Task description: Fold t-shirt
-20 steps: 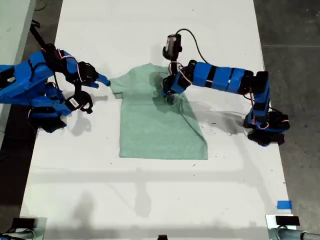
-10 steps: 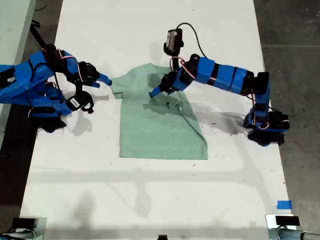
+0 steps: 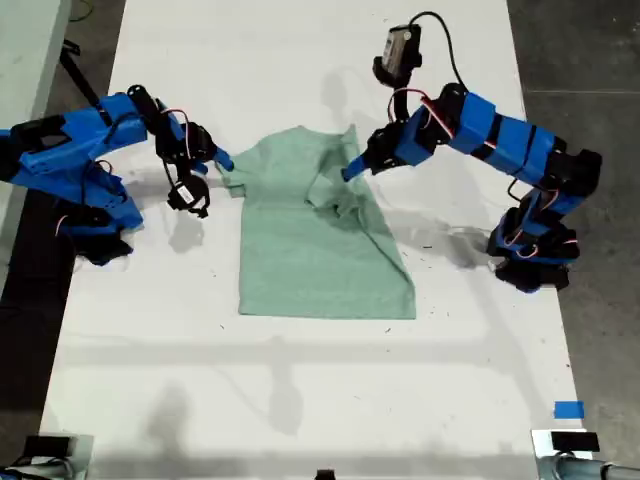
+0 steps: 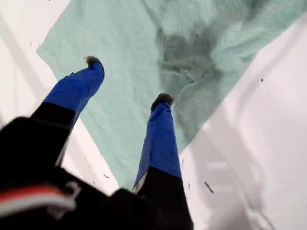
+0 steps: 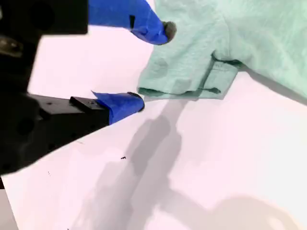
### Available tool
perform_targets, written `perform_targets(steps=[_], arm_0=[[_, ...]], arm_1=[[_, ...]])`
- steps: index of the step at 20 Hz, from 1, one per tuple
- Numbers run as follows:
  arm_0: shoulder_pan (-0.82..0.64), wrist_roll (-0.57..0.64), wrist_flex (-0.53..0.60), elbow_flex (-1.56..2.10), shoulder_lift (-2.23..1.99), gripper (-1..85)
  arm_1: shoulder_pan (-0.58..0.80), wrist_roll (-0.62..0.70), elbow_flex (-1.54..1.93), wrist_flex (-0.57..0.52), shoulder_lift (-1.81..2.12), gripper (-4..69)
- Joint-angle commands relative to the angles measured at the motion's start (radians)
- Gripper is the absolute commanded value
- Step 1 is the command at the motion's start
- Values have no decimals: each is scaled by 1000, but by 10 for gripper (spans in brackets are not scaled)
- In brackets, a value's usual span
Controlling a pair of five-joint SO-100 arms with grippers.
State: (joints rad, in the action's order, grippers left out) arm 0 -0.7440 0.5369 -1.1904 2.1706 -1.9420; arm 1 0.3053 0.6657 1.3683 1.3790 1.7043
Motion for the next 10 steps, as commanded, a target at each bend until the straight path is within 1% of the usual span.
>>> perform_targets(steps=[1,4,8,9,10], arm_0=[[-63,38,40,-109,117,244],[-104,67,51,-219,270,246],[-123,60,48,-308,468,245],[-135,58,35,-336,518,238],[-147,58,28,-353,561,218]], arm_1=[[-25,-14,63,-12,143,237],[-38,-28,149,-26,233,231],[-38,-38,241,-29,350,223],[-38,-41,265,-32,377,213],[-40,-41,288,-35,400,182]])
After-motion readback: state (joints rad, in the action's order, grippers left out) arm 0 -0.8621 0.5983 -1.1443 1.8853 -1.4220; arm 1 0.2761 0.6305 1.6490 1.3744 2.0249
